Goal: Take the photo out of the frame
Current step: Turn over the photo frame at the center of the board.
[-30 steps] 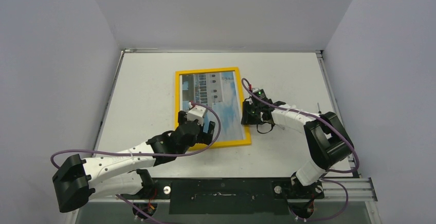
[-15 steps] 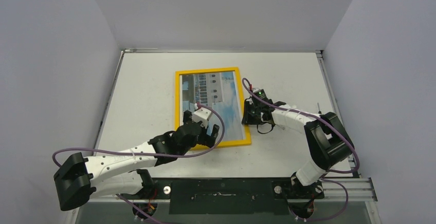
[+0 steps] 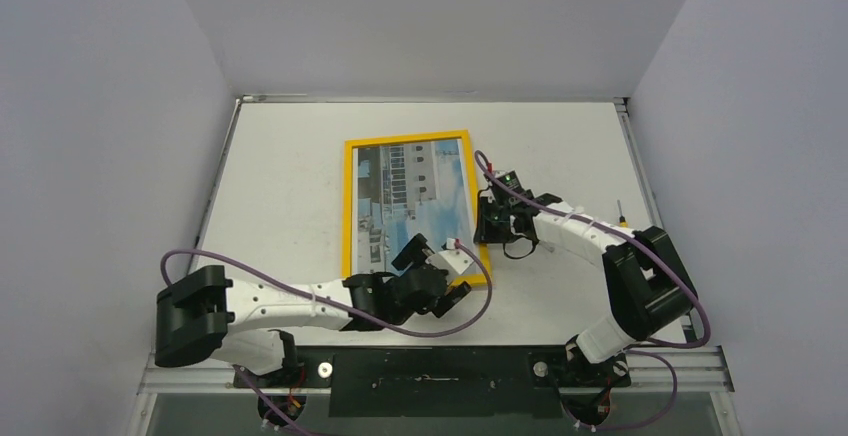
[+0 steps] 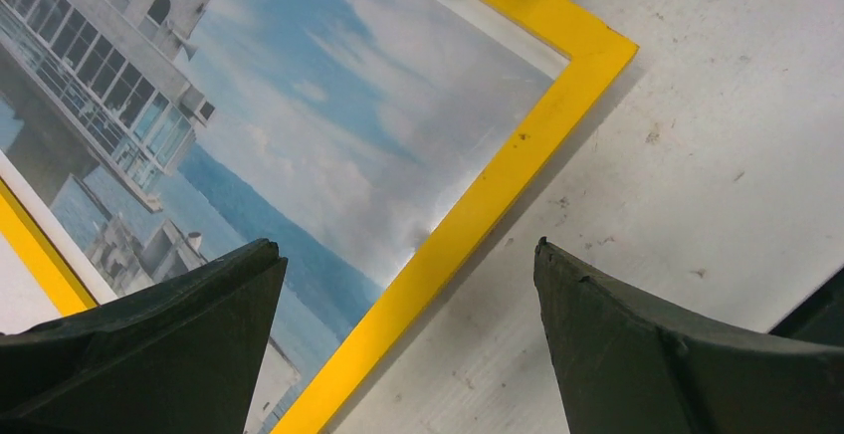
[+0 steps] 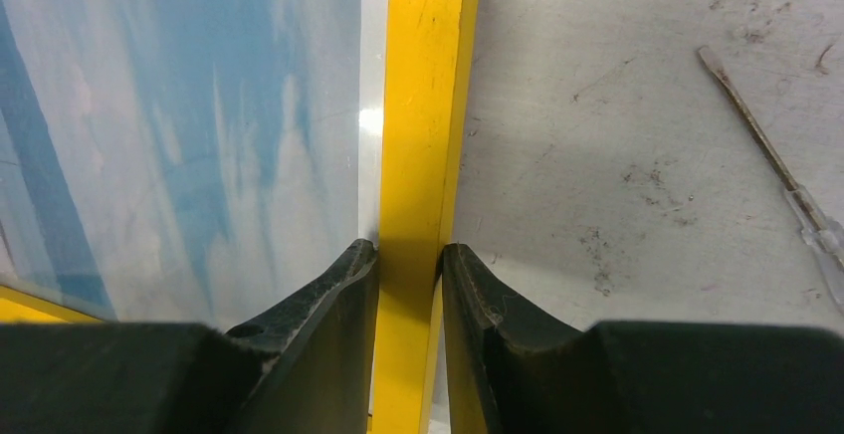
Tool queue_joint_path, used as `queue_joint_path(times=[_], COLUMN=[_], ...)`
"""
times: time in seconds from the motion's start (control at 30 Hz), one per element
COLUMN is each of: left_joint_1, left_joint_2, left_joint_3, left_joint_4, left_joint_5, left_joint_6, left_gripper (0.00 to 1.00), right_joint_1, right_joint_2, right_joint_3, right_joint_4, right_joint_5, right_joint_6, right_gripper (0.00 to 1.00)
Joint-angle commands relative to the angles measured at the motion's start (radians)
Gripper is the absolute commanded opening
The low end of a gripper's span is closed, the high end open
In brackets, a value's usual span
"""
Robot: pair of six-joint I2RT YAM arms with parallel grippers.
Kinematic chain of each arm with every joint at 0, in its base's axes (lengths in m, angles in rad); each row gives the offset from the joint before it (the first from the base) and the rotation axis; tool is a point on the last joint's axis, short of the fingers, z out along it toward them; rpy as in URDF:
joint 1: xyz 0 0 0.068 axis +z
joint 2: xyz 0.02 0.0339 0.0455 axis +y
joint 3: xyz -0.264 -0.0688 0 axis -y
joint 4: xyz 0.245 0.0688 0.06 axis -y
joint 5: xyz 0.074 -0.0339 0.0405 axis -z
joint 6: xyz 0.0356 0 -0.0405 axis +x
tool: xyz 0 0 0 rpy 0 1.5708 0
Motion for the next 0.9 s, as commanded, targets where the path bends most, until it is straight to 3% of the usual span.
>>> queue_joint_path(times=[0.0, 0.47, 0.87], left_joint_1=[-0.052, -0.114, -0.123], left_joint_2=[0.091, 0.269, 0.47], left_joint_3=[0.116, 0.164, 0.263], left_joint_4=[-0.046, -0.012, -0.037], left_joint_5=[-0.1, -0.086, -0.298], left_joint_6=[0.074, 0.166, 0.224], left_gripper=[0.97, 0.96, 0.97], right_joint_1=[0.005, 0.003, 0.002], right_joint_2=[-0.076, -0.092, -0.101], right_joint_3=[0.075, 0.128, 0.166], right_joint_4=[0.014, -0.018, -0.038], right_joint_5=[-0.009, -0.033, -0.073], right_joint_6=[0.01, 0.011, 0.023], right_gripper=[0.07, 0.07, 0.07])
